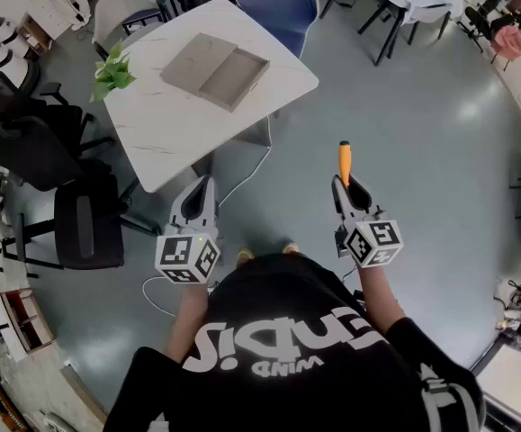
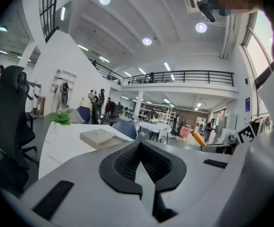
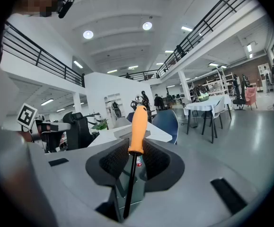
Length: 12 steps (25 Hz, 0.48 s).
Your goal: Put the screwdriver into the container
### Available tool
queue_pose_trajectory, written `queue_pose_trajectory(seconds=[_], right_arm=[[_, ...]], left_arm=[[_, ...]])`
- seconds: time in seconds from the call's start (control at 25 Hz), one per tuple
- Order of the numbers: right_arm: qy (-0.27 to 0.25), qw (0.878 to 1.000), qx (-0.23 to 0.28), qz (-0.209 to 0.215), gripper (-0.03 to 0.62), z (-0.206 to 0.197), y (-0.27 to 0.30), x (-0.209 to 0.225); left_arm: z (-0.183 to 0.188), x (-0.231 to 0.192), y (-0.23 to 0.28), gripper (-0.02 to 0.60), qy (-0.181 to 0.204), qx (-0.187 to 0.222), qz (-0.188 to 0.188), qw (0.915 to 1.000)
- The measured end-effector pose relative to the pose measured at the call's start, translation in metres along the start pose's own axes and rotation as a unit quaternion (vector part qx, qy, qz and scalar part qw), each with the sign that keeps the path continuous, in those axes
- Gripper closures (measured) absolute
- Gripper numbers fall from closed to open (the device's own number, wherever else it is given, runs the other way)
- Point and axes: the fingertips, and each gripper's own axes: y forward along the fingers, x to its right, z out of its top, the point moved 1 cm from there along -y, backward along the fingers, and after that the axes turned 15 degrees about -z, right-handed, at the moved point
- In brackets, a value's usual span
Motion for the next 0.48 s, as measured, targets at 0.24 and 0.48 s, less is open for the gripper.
queue_pose_trajectory(seconds=[0.24, 0.48], right_arm=[[-0.027, 1.000, -0.005, 0.005, 0.511, 0.000, 0.010, -0.010], [-0.049, 0.999, 0.000, 0.010, 0.511, 0.004, 0.013, -0.025]], left_arm=[[0.000, -0.001, 0.006, 0.569, 0.007, -0.006, 0.002, 1.0000], [0.000, 0.004, 0.009, 0.569, 0.013, -0.009, 0.002, 0.9999]])
